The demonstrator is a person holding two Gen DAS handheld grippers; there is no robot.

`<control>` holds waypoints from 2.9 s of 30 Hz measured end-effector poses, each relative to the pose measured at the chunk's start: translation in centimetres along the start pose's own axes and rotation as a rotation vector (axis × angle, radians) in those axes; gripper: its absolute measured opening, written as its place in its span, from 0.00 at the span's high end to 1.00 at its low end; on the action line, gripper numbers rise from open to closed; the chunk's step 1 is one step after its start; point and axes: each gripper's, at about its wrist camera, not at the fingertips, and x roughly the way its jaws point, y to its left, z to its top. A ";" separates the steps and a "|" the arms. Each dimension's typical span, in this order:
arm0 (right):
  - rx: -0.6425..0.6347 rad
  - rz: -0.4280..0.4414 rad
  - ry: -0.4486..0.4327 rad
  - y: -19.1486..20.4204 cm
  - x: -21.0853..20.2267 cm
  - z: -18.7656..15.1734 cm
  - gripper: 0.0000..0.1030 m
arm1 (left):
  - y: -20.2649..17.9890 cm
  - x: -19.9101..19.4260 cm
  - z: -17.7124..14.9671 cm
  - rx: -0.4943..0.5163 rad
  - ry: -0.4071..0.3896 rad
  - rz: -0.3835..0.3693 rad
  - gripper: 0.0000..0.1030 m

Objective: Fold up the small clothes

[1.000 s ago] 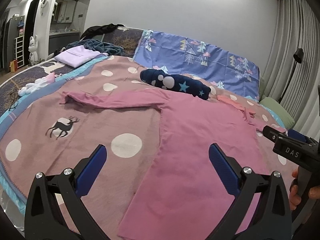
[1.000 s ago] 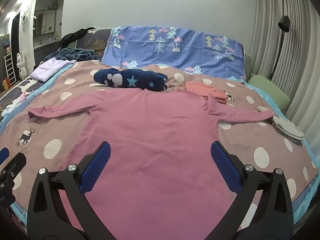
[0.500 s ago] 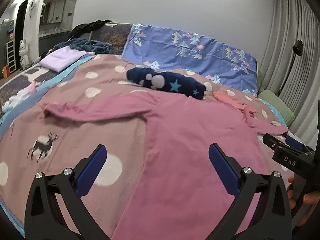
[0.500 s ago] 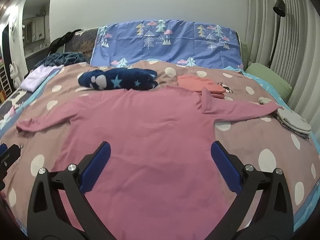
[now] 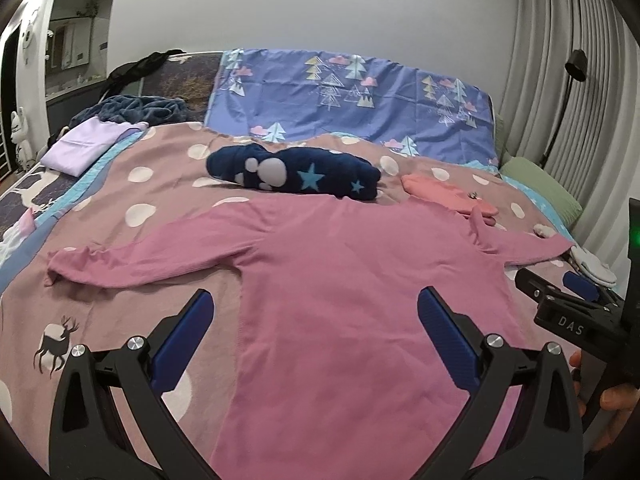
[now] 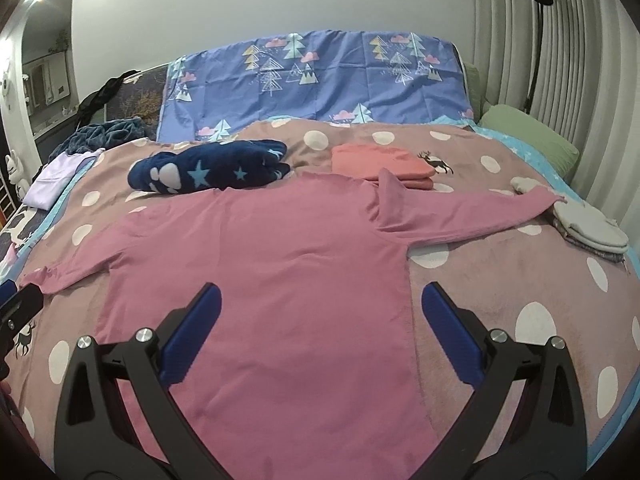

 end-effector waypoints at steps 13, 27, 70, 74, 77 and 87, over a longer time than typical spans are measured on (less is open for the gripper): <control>0.004 -0.015 0.077 -0.6 3.8 -0.8 0.02 | 2.1 3.5 -0.5 -0.054 0.061 -0.079 0.01; 0.027 -0.091 0.133 -1.9 7.5 -1.0 0.02 | 31.5 8.1 -4.9 -0.796 0.100 0.130 0.42; -0.050 0.174 0.124 -3.3 7.2 -1.3 0.50 | 1.3 13.5 -0.5 0.125 0.154 -0.197 0.39; -0.180 0.297 0.124 3.2 7.5 -0.1 0.46 | 6.2 13.3 -1.2 0.090 0.168 -0.007 0.39; -0.274 0.335 0.115 8.8 8.3 1.0 0.34 | 9.1 13.7 -1.3 0.058 0.181 0.100 0.39; 0.010 0.280 0.287 5.9 15.1 2.2 0.88 | 10.7 14.2 -1.0 0.034 0.185 0.115 0.28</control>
